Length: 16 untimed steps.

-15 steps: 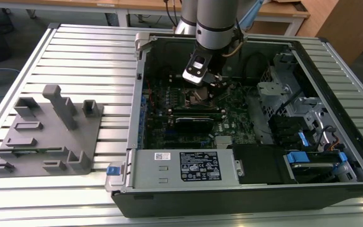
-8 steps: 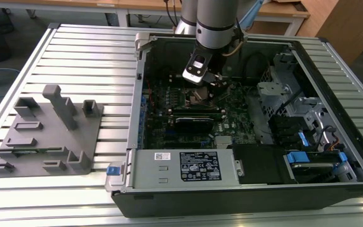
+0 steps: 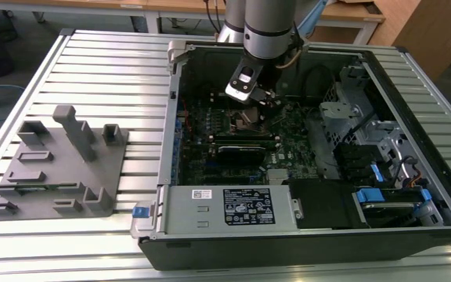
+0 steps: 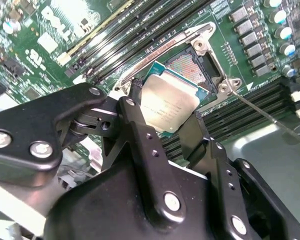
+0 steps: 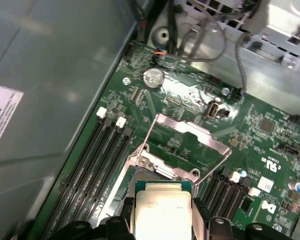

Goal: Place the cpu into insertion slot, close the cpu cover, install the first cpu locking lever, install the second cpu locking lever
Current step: 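Place the cpu into insertion slot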

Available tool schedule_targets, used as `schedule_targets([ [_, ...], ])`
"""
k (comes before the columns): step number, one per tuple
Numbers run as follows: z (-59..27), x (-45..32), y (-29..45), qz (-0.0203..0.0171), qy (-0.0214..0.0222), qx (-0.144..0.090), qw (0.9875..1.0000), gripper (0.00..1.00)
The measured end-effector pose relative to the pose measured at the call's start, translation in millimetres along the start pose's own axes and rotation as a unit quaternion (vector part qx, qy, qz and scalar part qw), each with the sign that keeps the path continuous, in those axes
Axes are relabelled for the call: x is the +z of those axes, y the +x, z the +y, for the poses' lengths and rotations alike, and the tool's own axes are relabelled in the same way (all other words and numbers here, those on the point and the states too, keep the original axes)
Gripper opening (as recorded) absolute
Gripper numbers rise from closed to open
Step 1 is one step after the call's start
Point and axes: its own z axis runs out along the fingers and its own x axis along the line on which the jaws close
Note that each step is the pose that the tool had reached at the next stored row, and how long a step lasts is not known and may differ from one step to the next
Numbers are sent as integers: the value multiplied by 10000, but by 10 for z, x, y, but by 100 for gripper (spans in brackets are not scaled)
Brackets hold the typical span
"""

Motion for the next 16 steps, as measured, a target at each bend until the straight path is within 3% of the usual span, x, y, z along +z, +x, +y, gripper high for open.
schedule_targets([
  [4,0,3,0,-33,3,361,9993,54],
  [8,0,5,0,-65,6,719,9974,54],
  [12,0,8,0,-97,8,1078,9941,54],
  [16,-1,9,0,-129,11,1415,9899,54],
])
